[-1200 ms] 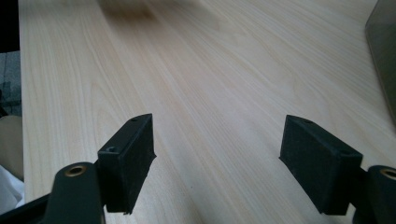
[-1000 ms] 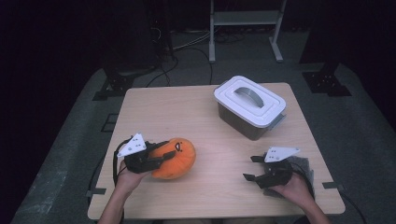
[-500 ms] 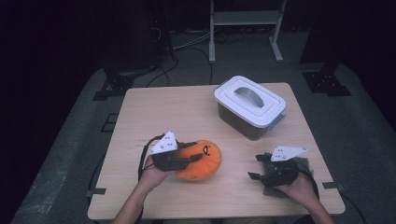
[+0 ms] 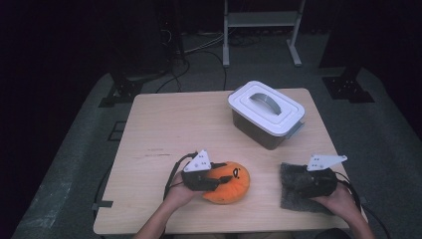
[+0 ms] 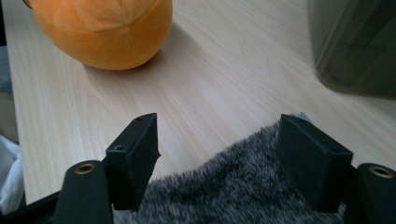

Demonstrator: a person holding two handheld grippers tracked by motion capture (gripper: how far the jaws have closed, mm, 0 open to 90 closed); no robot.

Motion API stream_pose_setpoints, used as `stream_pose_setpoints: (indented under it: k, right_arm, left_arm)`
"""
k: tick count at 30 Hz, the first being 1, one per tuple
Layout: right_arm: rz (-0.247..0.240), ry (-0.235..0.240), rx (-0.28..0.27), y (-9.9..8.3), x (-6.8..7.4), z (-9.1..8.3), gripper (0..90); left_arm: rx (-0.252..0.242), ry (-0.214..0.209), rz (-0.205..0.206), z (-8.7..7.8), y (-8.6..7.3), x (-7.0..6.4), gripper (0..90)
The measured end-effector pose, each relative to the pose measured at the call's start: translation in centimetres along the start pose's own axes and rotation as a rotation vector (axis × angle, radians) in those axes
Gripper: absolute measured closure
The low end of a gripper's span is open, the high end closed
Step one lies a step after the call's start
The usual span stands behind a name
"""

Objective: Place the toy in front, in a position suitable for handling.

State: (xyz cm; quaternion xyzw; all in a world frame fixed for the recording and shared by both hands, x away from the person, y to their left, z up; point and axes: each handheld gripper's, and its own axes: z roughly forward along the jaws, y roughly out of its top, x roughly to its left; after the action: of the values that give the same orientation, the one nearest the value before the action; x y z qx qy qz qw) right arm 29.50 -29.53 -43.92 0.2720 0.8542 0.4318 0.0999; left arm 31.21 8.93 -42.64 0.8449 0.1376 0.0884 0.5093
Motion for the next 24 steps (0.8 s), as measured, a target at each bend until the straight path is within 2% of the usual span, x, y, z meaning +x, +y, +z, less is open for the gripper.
stream_pose_setpoints:
  k: [2,6,7,12,16,19,24]
  right_arm:
    - [-0.009,0.009,0.013,-0.3,-0.2,-0.1,31.1]
    - [-0.015,0.027,0.034,-0.8,-0.5,0.0,33.8]
    - [-0.011,0.041,0.052,-1.1,-0.7,0.1,35.3]
    - [-0.039,0.038,0.101,-1.7,-1.0,0.4,40.4]
    - [-0.048,0.036,0.124,-2.0,-1.1,0.5,41.5]
    - [-0.058,0.04,0.154,-2.3,-1.2,0.7,41.6]
    - [-0.093,0.037,0.152,-2.1,-0.9,0.5,41.6]
  left_arm:
    - [-0.015,-0.003,-0.007,0.1,-0.2,-0.1,53.6]
    - [-0.013,-0.009,-0.008,0.0,-0.3,-0.1,48.5]
    - [-0.018,-0.01,-0.011,0.0,-0.4,-0.2,46.8]
    - [-0.018,-0.001,0.005,-0.4,0.0,-0.6,35.4]
    - [-0.033,0.0,0.018,-0.9,0.2,-0.8,33.5]
    - [-0.071,0.006,0.017,-2.0,0.5,-0.8,33.5]
    - [-0.062,0.023,0.03,-2.9,0.2,-0.6,32.4]
